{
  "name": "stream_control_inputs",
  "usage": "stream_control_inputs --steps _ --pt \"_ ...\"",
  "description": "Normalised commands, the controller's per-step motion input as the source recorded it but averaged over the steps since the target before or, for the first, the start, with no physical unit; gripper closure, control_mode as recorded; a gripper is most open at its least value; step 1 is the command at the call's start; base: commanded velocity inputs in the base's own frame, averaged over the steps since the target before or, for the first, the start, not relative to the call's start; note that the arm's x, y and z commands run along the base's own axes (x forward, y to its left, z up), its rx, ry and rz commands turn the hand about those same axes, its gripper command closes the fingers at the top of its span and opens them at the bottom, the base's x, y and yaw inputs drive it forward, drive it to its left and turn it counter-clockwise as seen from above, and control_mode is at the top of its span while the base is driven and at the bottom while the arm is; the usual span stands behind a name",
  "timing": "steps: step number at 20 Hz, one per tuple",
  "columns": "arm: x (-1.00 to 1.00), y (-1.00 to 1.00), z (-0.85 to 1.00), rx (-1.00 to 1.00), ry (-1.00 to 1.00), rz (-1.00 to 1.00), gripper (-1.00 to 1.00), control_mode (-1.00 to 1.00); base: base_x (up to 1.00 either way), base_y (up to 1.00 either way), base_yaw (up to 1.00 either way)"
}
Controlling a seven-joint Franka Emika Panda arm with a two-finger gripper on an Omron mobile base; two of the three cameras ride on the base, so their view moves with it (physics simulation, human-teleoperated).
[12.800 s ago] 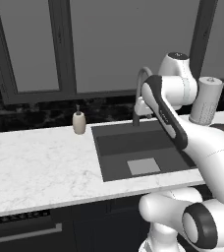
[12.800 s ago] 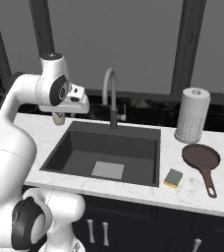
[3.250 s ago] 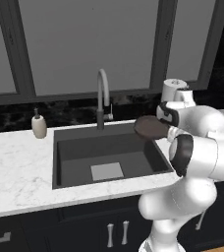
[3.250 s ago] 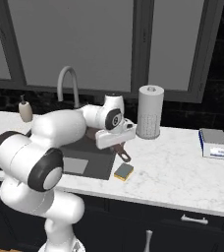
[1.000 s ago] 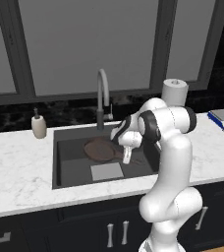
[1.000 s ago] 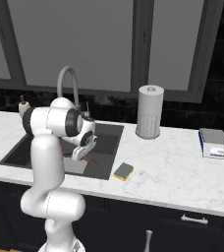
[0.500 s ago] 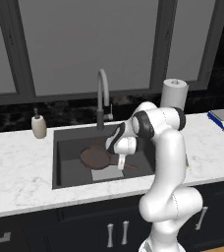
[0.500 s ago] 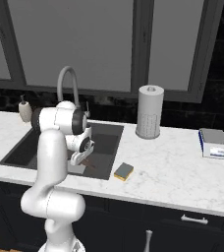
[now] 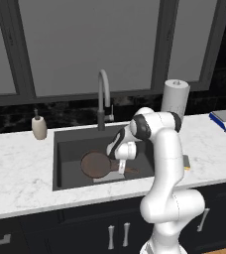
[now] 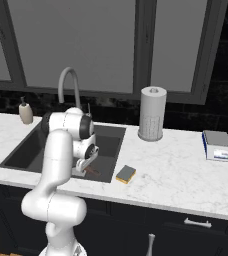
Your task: Pick the pan and sponge and place them into the sink. Then turn on the water.
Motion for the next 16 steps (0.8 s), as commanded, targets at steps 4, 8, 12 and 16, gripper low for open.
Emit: stream_control_inputs --steps 4,8,12,16 --pt "0.2 0.01 -0.44 0.0 0.0 0.0 1.0 -1.0 0.0 0.0 0.0" --pt "0.06 0.0 -0.16 0.0 0.01 0.0 1.0 -1.0 0.0 0.0 0.0" --pt "0.0 0.0 -0.02 0.02 0.0 0.0 -1.0 -1.0 0.0 0.0 0.0" --pt "-0.04 0.0 0.36 0.11 -0.01 0.0 -1.0 -1.0 0.0 0.0 0.0"
